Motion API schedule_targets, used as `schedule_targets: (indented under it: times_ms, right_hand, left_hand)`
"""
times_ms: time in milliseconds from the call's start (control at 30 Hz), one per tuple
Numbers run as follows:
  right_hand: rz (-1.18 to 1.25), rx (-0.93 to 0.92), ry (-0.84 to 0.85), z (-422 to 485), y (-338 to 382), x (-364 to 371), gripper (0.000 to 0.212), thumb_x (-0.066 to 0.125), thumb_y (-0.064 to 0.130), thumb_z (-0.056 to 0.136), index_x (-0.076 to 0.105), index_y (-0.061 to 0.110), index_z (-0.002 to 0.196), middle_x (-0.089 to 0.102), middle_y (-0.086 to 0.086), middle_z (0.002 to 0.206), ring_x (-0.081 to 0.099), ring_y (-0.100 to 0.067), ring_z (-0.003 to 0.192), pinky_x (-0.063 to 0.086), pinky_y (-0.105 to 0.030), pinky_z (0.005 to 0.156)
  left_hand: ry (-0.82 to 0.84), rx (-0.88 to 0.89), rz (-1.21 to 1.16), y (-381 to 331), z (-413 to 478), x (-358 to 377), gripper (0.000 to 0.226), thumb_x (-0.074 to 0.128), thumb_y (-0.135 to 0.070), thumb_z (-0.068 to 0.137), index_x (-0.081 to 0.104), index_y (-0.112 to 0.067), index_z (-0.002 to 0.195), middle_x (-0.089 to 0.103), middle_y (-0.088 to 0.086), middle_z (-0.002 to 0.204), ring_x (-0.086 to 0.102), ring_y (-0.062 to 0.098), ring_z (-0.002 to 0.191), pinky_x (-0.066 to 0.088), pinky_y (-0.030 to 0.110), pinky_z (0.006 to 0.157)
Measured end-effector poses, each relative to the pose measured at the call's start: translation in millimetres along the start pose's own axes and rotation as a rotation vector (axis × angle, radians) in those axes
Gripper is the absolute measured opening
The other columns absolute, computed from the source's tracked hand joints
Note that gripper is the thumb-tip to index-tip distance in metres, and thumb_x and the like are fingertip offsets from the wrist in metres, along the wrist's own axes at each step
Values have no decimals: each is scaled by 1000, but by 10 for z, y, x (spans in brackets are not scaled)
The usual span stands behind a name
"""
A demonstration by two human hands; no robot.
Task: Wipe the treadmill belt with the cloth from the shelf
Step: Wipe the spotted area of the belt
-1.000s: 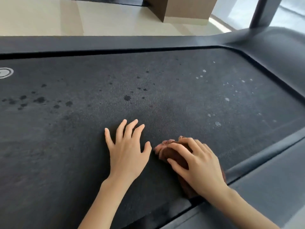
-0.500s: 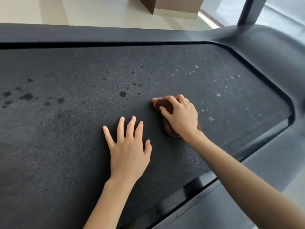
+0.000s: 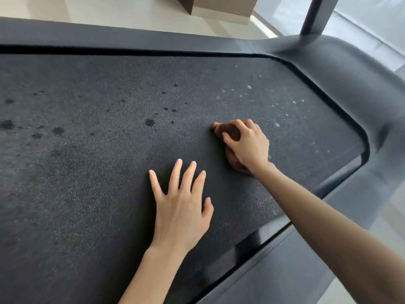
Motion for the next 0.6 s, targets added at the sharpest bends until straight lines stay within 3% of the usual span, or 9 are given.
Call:
schedule_targets:
  times_ms: [200, 433, 600]
  right_hand:
    - [-36, 34, 13, -220, 35, -61, 37, 56, 43, 89, 59, 24, 121, 57, -10, 110, 52, -32, 107, 40, -39, 86]
    - [27, -205, -62, -1330, 49, -391, 35, 50, 51, 82, 65, 31, 107, 59, 3, 95, 57, -23, 88, 50, -34, 71]
    - [88, 31, -69, -830, -271, -278, 33, 55, 53, 79, 66, 34, 104, 58, 3, 94, 54, -23, 97, 48, -36, 78]
  left_hand:
    - [28, 16, 15, -8, -1, 48, 60, 33, -40, 82, 61, -9, 125, 54, 9, 135, 42, 32, 131, 22, 72, 101]
    - [-16, 29, 24, 8, -14, 56, 59, 34, -39, 82, 61, -10, 125, 54, 8, 136, 42, 31, 132, 22, 71, 102]
    - [-12, 38, 60, 1, -15, 71, 58, 35, -41, 84, 58, -11, 128, 51, 7, 138, 40, 30, 134, 21, 70, 103]
Point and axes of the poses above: each hand's wrist, its own z-axis towards the middle knuckle, its own x-axis out of the palm, y = z × x, the point moved 7 cm from there along z, towards the middle knuckle
